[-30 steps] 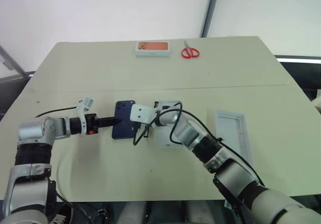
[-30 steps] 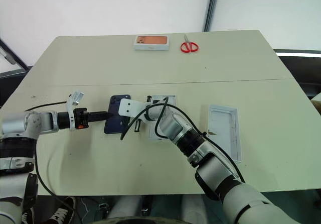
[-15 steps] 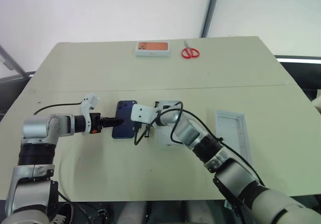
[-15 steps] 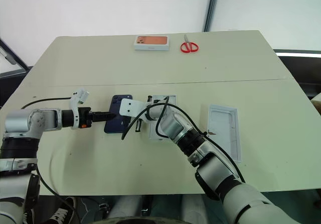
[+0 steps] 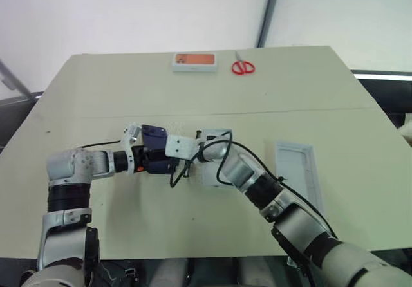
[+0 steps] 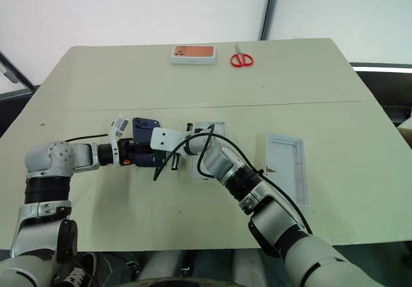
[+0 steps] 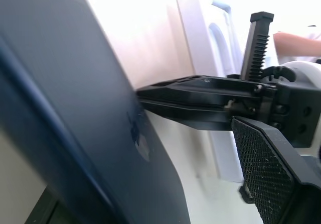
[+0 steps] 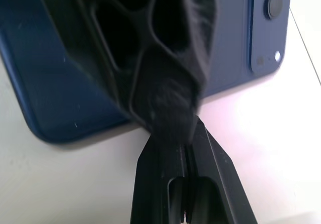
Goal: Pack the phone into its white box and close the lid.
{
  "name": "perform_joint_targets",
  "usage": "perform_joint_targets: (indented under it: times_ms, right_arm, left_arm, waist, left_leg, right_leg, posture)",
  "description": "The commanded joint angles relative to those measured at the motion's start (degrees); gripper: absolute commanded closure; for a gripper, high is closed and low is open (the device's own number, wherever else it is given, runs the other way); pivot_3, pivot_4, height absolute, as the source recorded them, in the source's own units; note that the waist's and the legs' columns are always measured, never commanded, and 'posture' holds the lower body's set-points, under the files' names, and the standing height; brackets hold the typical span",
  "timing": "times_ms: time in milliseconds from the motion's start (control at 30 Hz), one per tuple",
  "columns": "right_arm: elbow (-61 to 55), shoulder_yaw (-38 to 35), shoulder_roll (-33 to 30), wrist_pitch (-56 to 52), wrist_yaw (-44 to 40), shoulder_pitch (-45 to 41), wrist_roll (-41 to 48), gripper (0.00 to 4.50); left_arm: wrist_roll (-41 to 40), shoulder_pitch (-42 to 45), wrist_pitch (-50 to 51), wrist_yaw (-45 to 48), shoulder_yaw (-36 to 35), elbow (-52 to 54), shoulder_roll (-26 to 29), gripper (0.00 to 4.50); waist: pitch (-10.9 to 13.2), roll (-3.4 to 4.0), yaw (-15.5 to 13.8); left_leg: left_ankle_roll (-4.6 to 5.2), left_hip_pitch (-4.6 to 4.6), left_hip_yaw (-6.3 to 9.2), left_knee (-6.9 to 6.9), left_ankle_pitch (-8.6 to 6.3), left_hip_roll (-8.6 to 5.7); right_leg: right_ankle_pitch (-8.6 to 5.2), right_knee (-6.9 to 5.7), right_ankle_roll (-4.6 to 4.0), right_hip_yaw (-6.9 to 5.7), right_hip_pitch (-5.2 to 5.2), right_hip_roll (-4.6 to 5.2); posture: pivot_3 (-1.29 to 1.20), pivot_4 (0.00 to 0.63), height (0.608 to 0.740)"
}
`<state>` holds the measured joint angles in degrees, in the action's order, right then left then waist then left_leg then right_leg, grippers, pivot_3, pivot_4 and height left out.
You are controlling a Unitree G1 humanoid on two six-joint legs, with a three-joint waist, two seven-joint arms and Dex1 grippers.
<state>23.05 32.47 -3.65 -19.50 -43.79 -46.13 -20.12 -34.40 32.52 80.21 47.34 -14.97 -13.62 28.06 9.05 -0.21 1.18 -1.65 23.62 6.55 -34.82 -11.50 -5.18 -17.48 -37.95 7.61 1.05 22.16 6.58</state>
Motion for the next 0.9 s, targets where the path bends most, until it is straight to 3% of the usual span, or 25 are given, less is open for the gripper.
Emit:
perform_joint_targets:
  times_ms: [33, 400, 667, 767, 900]
  right_arm:
    - [0.20, 0.32, 0.89, 0.96, 0.00, -0.50, 0.33, 4.45]
    - [-0.71, 0.70, 0.46, 0.83, -0.30, 0.30, 0.18, 4.45]
    - [-0.63, 0.84, 0.67, 0.98, -0.35, 0.25, 0.24, 4.45]
    - [-0.74, 0.90, 0.55, 1.06, -0.45, 0.23, 0.16, 4.50]
    - [-0.72, 0.97, 0.23, 1.04, -0.62, 0.32, -0.02, 4.50]
  left_arm:
    - [-1.17, -0.10, -0.61, -0.72, 0.10, 0.37, 0.36, 0.95]
    - [-4.92, -2.70, -1.57, -1.00, -4.06, -0.43, 4.28, 0.95]
    - [-7.50, -4.58, -1.62, -1.93, -5.58, 0.56, 3.31, 0.95]
    - [-8.25, -5.39, -2.29, -2.85, -6.29, -0.14, 1.34, 1.78]
    - [-9.37, -6.10, -1.67, -3.18, -7.15, -0.39, 0.52, 3.82]
  waist:
    - [0.00, -0.01, 0.02]
    - [0.04, -0.07, 0.78]
    - [0.06, -0.09, 1.14]
    - [0.06, -0.10, 1.13]
    - [0.12, -0.20, 1.19]
  left_leg:
    - [-0.01, 0.00, -0.01, 0.02, 0.01, 0.01]
    - [-0.04, 0.00, -0.06, 0.11, 0.02, 0.06]
    - [-0.06, 0.00, -0.05, 0.19, 0.03, 0.07]
    - [-0.06, 0.00, -0.05, 0.21, 0.03, 0.07]
    - [-0.07, 0.00, -0.05, 0.21, 0.04, 0.07]
  right_leg:
    - [0.00, 0.00, 0.00, 0.01, 0.01, 0.00]
    - [-0.01, 0.01, -0.02, 0.09, 0.10, -0.05]
    - [-0.02, 0.02, -0.05, 0.09, 0.13, -0.05]
    - [-0.02, 0.03, -0.05, 0.09, 0.13, -0.04]
    - [-0.02, 0.03, -0.05, 0.09, 0.13, -0.04]
  posture:
    - [0.00, 0.150, 0.740]
    - [0.00, 0.150, 0.740]
    - [0.00, 0.150, 0.740]
    - [0.00, 0.150, 0.740]
    - [0.00, 0.150, 0.740]
